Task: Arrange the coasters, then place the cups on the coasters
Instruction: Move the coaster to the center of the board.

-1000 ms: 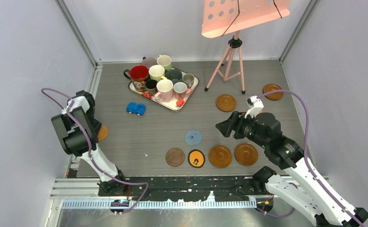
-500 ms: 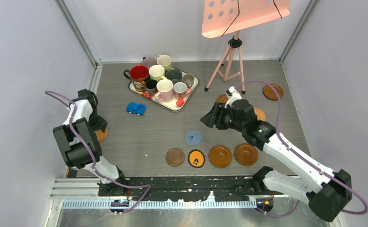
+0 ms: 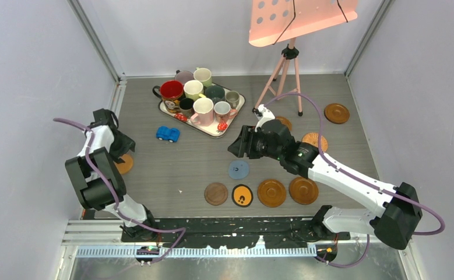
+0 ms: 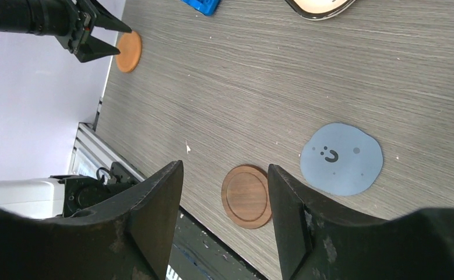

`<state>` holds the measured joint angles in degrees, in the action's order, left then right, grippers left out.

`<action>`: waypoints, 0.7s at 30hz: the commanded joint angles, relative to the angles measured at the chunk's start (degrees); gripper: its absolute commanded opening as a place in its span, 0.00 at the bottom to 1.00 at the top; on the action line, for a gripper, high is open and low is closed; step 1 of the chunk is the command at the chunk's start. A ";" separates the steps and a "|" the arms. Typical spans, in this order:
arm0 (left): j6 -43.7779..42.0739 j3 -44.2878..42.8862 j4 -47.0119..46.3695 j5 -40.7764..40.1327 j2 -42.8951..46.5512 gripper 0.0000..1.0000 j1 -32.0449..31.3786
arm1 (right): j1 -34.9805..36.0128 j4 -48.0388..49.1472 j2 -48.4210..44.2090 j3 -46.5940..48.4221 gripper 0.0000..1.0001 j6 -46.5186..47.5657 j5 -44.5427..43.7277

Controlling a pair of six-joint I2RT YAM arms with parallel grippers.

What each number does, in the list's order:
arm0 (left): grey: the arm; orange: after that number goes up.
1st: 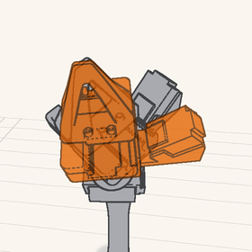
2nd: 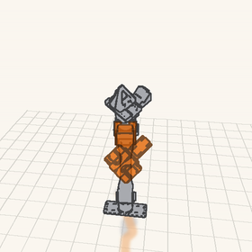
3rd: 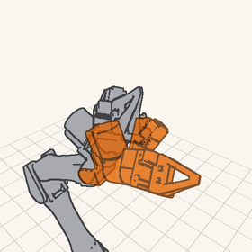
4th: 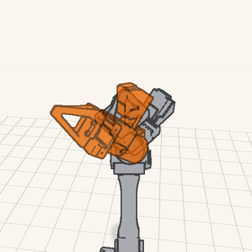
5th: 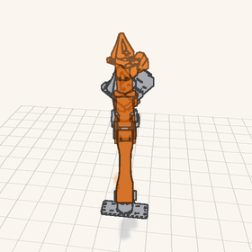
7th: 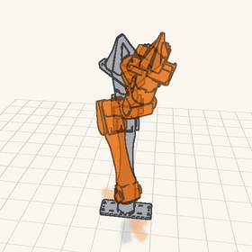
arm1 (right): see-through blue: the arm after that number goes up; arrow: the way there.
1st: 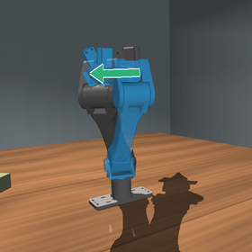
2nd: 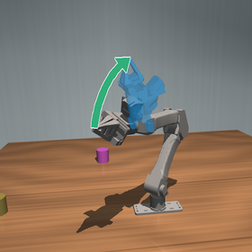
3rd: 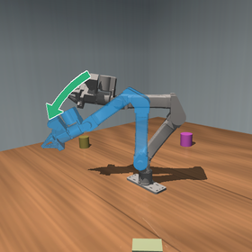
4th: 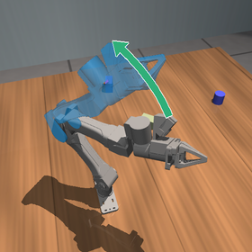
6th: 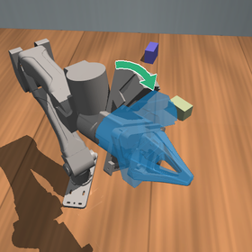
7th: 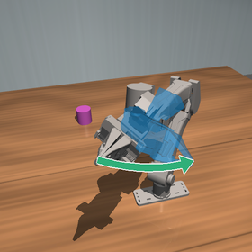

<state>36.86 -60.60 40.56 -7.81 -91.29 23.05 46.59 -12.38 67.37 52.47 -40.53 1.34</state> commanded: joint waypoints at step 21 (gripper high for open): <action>16.76 7.88 -18.89 18.14 -1.92 0.67 5.21 | 1.92 -7.31 -2.85 5.86 0.62 -0.28 -8.97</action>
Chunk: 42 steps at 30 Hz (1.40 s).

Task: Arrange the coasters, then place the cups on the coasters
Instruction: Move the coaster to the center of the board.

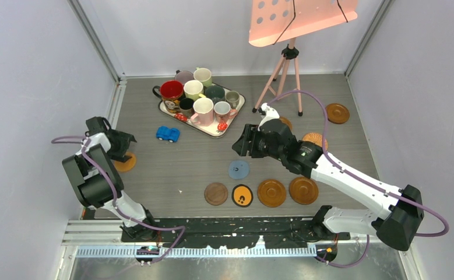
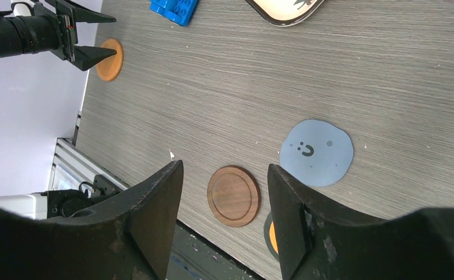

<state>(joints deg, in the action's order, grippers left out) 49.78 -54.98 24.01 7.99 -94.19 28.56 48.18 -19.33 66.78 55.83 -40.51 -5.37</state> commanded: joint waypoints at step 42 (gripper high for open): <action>3.51 18.38 12.48 -6.57 22.91 0.64 -20.32 | 0.35 -2.78 -21.44 -11.72 0.62 -1.47 -3.98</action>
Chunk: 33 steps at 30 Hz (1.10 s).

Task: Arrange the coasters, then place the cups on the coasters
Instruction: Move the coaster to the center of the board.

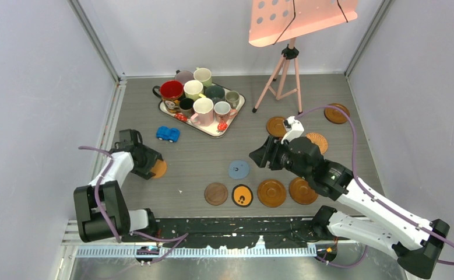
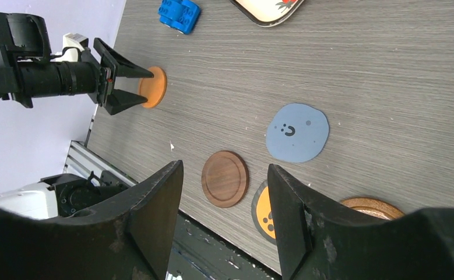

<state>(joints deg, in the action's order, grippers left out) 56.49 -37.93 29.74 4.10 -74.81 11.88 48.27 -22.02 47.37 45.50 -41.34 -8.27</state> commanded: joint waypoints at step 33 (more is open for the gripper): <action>-10.04 -0.46 11.75 -14.32 8.04 0.57 -8.81 | 0.29 -1.52 -7.56 -5.81 0.63 0.20 -2.56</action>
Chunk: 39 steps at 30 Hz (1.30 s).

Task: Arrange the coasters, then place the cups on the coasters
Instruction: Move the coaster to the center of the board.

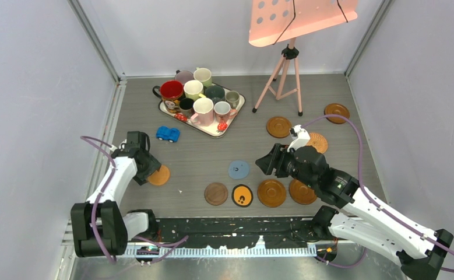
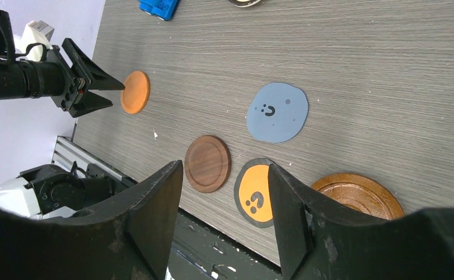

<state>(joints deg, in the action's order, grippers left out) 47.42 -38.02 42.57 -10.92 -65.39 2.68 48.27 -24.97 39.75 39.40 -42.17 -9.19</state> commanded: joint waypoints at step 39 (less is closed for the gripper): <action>10.50 -18.23 -13.05 6.57 -26.71 0.54 -41.17 | 0.24 -0.23 -1.25 -3.35 0.63 1.33 -5.18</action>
<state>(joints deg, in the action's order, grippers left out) 56.95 -52.80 32.45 -4.99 -89.47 -36.99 48.27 -25.85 39.62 35.75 -40.73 -12.45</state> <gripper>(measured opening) 0.544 0.627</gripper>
